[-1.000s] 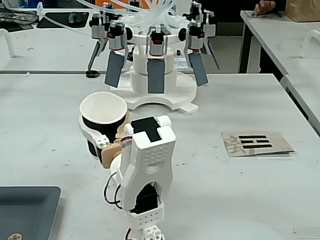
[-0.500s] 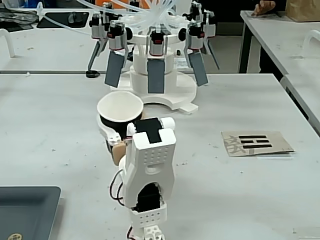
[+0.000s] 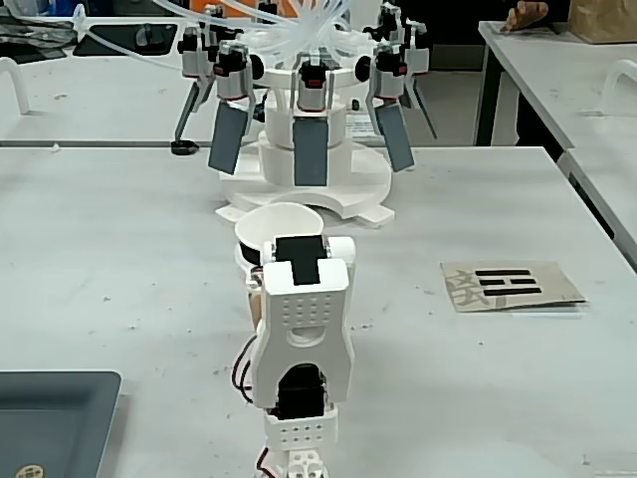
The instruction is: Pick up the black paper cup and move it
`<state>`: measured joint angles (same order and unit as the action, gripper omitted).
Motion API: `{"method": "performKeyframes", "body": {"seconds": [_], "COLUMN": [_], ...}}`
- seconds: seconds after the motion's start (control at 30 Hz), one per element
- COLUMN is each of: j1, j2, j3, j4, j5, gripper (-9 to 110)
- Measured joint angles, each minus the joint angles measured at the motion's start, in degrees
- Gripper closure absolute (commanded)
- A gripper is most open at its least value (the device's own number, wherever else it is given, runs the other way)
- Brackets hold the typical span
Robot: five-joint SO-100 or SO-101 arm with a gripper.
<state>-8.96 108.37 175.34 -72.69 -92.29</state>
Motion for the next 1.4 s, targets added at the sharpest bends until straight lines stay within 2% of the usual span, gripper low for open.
{"method": "performKeyframes", "body": {"seconds": [0.5, 1.4], "j1": [6.4, 8.3], "j2": [-4.2, -22.2], "j3": [-15.0, -48.2], "j4": [11.2, 26.2], "j5": [0.0, 1.1], "gripper": [94, 94]}}
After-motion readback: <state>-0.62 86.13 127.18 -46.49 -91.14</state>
